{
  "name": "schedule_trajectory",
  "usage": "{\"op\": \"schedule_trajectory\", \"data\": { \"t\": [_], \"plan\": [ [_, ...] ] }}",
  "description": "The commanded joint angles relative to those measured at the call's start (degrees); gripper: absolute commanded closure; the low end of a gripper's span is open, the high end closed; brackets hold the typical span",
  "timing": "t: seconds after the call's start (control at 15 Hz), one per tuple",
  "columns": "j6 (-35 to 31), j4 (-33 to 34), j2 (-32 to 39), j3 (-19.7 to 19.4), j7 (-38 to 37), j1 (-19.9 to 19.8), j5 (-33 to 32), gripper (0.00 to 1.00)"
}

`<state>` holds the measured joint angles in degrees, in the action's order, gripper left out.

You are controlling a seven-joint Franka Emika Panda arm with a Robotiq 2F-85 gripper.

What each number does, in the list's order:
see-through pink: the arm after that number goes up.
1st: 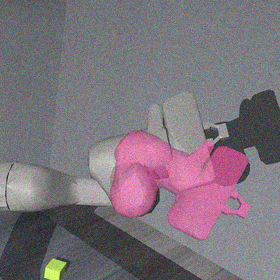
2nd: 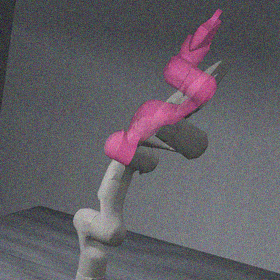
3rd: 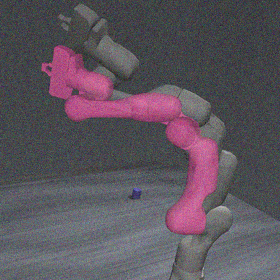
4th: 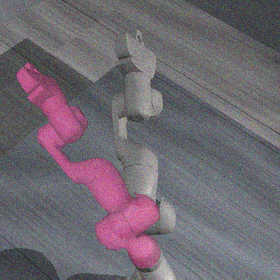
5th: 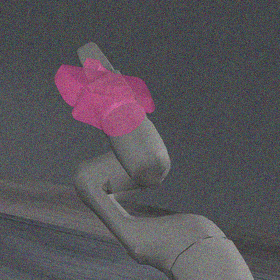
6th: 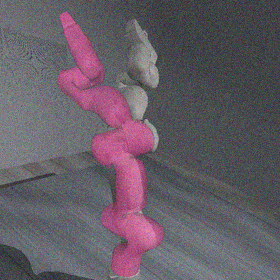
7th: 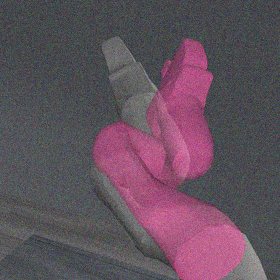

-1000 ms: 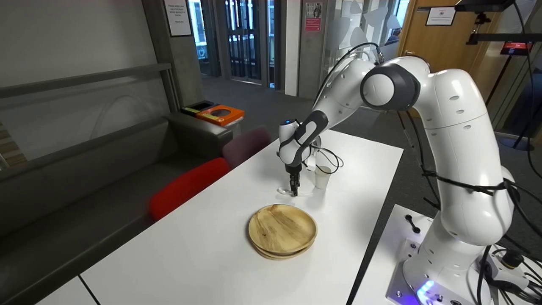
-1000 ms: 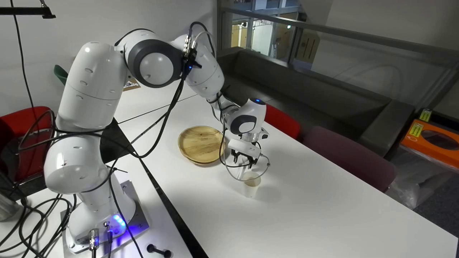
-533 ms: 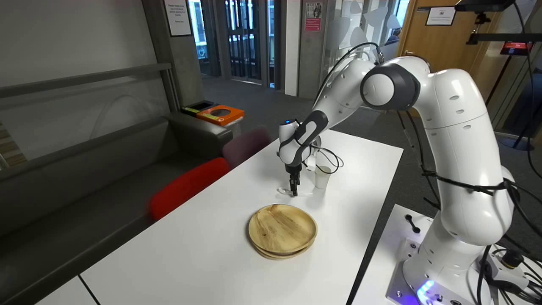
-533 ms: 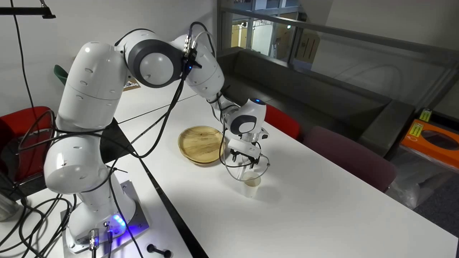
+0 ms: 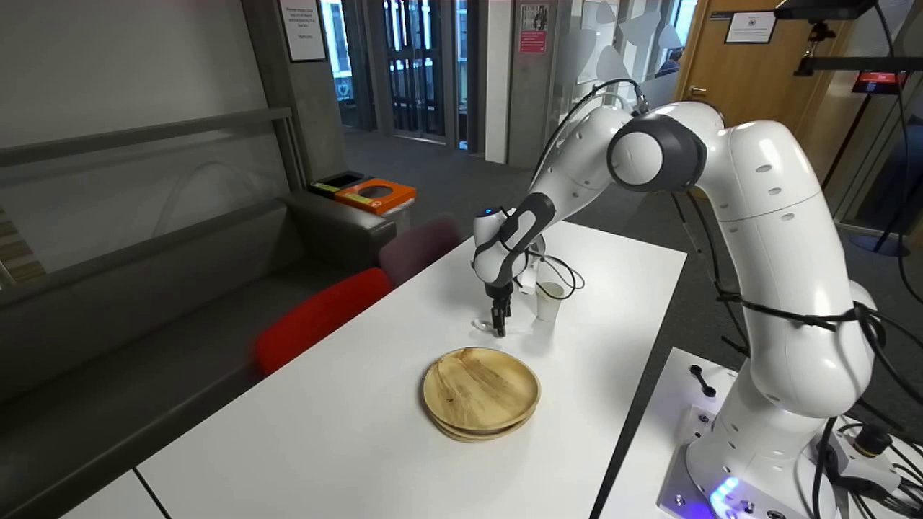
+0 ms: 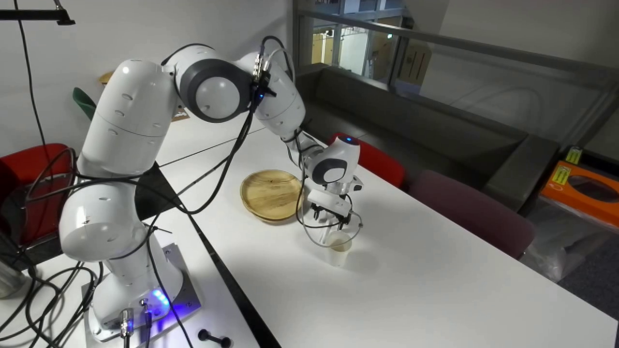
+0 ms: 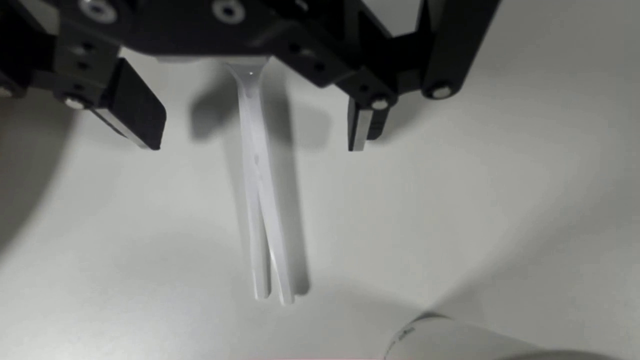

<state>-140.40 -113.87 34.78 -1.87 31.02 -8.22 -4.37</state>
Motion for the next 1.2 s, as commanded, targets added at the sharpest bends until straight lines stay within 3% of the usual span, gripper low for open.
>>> {"op": "schedule_trajectory", "data": {
  "t": [0.0, 0.13, 0.4, 0.67, 1.0, 1.13],
  "plan": [
    [1.0, 2.0, 1.2, 0.5, -2.0, -0.7, -1.6, 0.26],
    [1.1, 2.2, 1.4, 0.5, -2.0, -0.8, -1.6, 0.37],
    [1.2, 2.8, 1.1, 0.6, -1.9, -0.9, -1.5, 0.70],
    [1.3, 2.9, 1.0, 0.8, -1.8, -1.1, -1.2, 0.80],
    [1.6, 2.0, -0.4, 1.6, -0.9, -1.6, -0.4, 0.79],
    [1.9, 1.1, -1.9, 2.7, 0.2, -2.3, 0.7, 0.86]
  ]
}}
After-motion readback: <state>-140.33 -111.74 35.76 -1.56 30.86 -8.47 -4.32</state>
